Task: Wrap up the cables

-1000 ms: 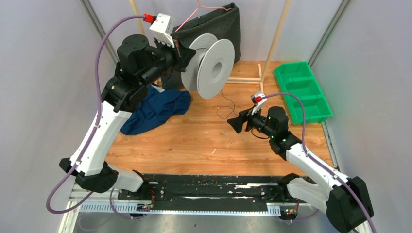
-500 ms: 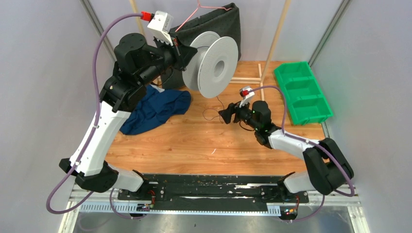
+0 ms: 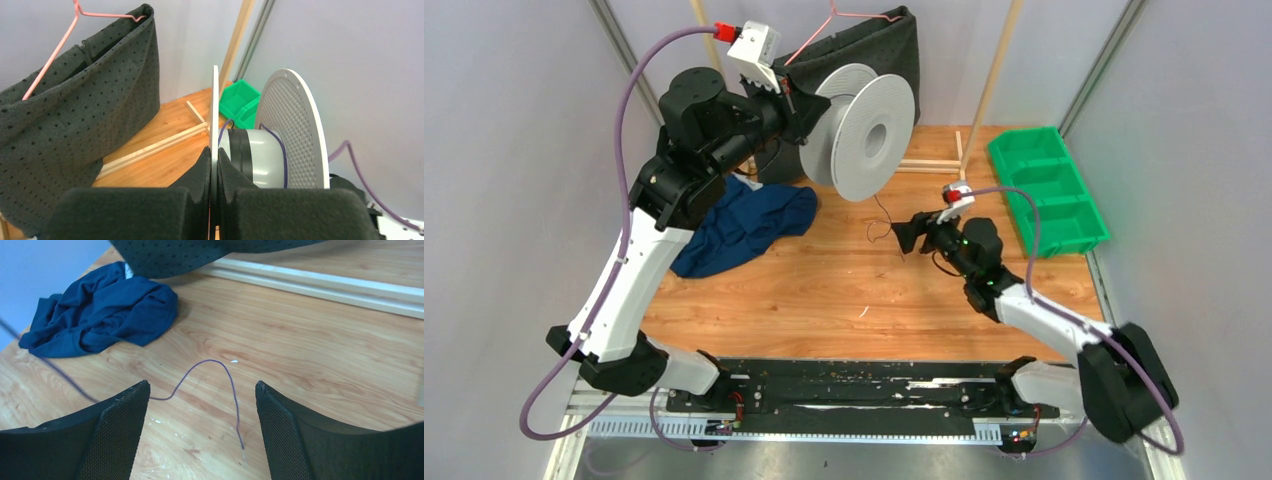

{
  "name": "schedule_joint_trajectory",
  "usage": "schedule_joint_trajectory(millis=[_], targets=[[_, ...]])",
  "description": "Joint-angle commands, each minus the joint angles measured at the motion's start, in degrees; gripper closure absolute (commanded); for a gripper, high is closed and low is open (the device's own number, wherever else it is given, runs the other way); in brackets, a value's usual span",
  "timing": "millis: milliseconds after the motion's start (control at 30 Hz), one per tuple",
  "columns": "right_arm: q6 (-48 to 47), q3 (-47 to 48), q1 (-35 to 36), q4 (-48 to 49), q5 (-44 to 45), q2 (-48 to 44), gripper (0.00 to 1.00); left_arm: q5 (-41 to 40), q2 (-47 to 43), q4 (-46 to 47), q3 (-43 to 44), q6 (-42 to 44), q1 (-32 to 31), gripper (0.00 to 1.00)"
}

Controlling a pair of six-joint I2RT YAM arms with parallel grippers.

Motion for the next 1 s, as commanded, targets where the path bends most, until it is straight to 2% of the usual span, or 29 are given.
schedule_joint_trajectory(millis=[0, 167, 333, 500, 800, 833, 867, 967], targets=[[-2.01, -4.14, -2.01, -7.44, 3.48, -9.99, 0.19, 0.64, 0.25, 4.88, 3.03, -1.2, 0.14, 1.0], [-3.81, -5.9, -1.97, -14.02, -3.63, -16.8, 0.19, 0.49, 0.32, 5.94, 2.62, -1.5, 0.18, 1.0], [-3.44, -4.24, -0.84, -14.68, -8.9, -17.13, 0.2, 0.99, 0.24, 6.49, 2.58, -1.87, 0.14, 1.0], [-3.69, -1.99, 1.96, -10.0, -8.36, -12.67, 0.21, 1.15, -0.1, 6.87, 1.77, -2.18, 0.14, 1.0], [-4.3, 4.56, 4.49, 1.35, -6.85, 1.21, 0.23, 0.07, 0.22, 6.2, 2.7, -1.37, 0.14, 1.0], [-4.14, 5.25, 4.49, 2.51, -6.53, 2.72, 0.27, 0.02, 0.18, 6.22, 2.67, -1.4, 0.17, 1.0], [-4.27, 6.01, 4.49, 3.11, -6.75, 4.01, 0.44, 0.01, 0.26, 6.22, 2.53, -1.28, 0.16, 1.0], [-4.08, 7.26, 4.43, 3.03, -6.89, 5.85, 0.85, -1.61, 0.6, 5.76, 2.34, -0.92, 0.18, 1.0]])
